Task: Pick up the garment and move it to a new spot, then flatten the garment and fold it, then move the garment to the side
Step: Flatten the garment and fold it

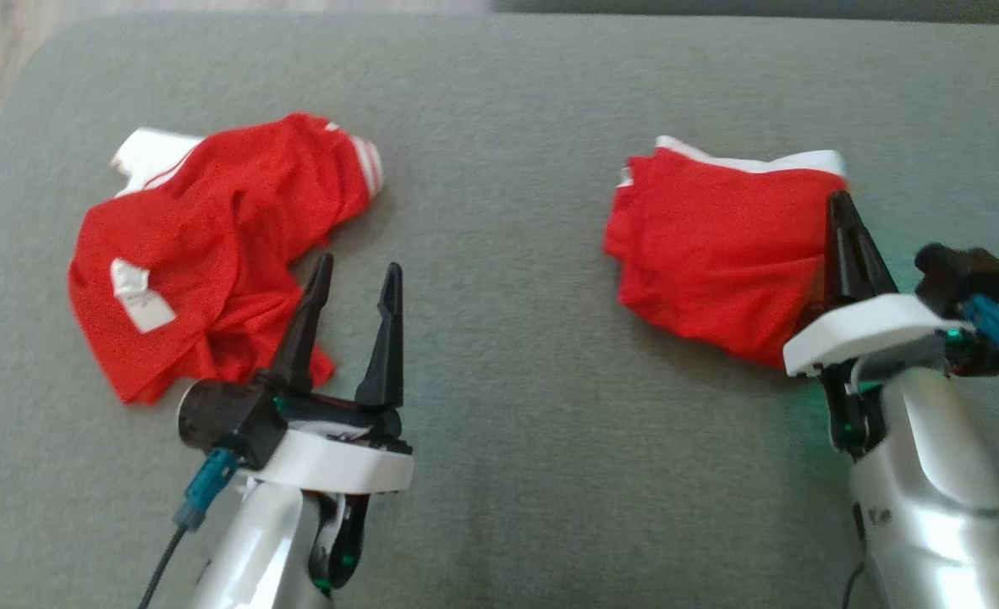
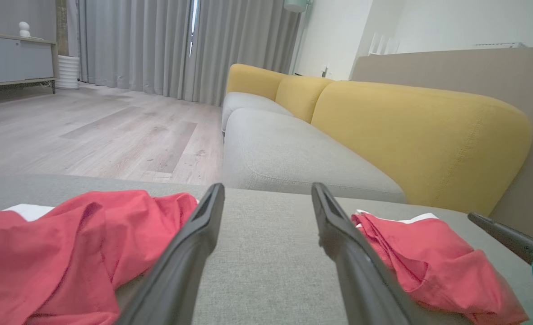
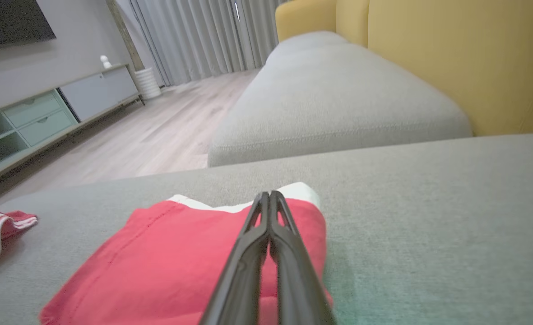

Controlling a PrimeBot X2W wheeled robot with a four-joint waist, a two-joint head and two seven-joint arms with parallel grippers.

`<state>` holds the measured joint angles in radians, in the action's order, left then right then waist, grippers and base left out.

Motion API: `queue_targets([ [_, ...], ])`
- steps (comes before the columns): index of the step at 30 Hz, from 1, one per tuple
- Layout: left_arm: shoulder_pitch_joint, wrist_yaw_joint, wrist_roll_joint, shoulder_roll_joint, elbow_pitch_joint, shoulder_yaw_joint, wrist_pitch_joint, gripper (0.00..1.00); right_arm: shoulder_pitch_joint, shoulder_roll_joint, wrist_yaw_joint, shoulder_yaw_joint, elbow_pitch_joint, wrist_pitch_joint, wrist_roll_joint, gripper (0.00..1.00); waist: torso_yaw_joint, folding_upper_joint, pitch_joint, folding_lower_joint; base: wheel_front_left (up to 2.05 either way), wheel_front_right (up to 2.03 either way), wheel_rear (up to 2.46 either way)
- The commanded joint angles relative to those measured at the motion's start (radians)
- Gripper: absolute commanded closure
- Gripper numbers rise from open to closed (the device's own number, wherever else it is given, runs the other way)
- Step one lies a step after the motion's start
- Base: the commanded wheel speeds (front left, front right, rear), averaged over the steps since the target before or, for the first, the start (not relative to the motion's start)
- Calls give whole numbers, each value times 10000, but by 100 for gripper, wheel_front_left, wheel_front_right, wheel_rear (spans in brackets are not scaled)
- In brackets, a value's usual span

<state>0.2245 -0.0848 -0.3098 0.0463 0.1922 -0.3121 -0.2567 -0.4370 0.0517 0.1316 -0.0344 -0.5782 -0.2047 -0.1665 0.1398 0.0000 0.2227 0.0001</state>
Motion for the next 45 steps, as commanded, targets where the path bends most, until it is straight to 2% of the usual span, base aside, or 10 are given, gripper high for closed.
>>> queue_targets([
  [1, 364, 50, -79, 39, -313, 197, -51, 0, -497, -14, -9, 127, -82, 31, 179, 100, 378, 0, 323, -1, 0, 0, 0],
  [6, 515, 99, -172, 39, -258, 62, -51, 0, -1297, -14, -9, -215, -2030, 509, 585, 100, 715, 0, 479, -1, 0, 0, 0],
  [11, 546, 152, -236, 39, -216, 38, -51, 0, -1874, -13, -9, -27, -2895, -14, 773, 100, 851, 0, 454, -1, 0, 0, 0],
  [18, 496, 231, -329, 39, -183, -18, -51, 0, -2080, -14, -9, 2214, -2609, -467, -587, 100, 907, 0, 254, -1, 0, 0, 0],
  [22, 452, 283, -350, 39, -179, -48, -51, 0, -1846, -14, -9, 3514, -3186, 237, -1052, 100, 881, 0, 153, -1, 0, 0, 0],
  [25, 431, 312, -348, 39, -171, -11, -51, 0, -1799, -14, -9, 4141, -3511, 686, -1441, 100, 793, 0, 91, -1, 0, 0, 0],
  [28, 390, 312, -292, 39, -176, 124, -51, 0, -1916, -14, -9, 4409, -3483, 475, -1769, 100, 584, 0, 35, -1, 0, 0, 0],
  [37, 259, 205, -81, 39, -267, 458, -51, 0, -1879, 141, -9, 3432, -2717, -520, -1378, 100, -265, 0, -395, -1, 0, 0, 0],
  [44, 83, 101, 98, 39, -354, 719, -51, 0, -154, 221, -9, 1591, 251, -567, -554, 100, -1104, 0, -852, -1, 0, 0, 0],
  [45, 10, 75, 123, 39, -344, 771, -51, 0, 480, 130, -9, 1204, 993, -568, -324, 0, -1304, 0, -973, -1, 0, 0, 0],
])
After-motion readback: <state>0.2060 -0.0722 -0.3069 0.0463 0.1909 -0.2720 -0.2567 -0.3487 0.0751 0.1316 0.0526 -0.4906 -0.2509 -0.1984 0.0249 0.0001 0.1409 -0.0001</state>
